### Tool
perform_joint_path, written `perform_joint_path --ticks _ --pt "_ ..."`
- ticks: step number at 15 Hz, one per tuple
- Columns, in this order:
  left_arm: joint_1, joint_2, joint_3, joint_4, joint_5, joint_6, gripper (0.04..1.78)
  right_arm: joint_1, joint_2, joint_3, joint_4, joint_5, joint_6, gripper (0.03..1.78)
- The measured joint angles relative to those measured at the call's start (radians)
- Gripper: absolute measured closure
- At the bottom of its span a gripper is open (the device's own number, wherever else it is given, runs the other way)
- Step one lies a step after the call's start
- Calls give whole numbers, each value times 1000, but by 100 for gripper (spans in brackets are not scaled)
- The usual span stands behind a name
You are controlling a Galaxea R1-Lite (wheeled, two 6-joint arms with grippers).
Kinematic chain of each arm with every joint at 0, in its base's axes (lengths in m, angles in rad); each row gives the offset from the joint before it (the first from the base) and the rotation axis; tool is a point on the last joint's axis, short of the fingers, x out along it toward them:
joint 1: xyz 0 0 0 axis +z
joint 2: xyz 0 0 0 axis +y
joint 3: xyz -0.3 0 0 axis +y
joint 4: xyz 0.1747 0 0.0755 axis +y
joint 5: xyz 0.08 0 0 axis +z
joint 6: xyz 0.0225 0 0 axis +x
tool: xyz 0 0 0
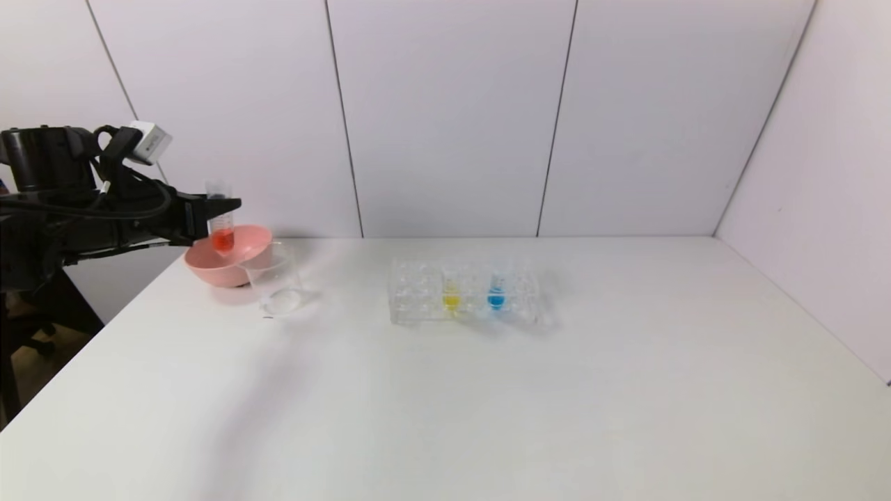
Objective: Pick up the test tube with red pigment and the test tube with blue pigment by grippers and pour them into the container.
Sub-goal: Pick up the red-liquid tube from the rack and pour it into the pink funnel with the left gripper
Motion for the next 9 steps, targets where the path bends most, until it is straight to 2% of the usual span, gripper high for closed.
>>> perform_joint_path --ticks 9 --pt "14 -43 -105 283 -24 109 137 0 0 0 0 0 0 4"
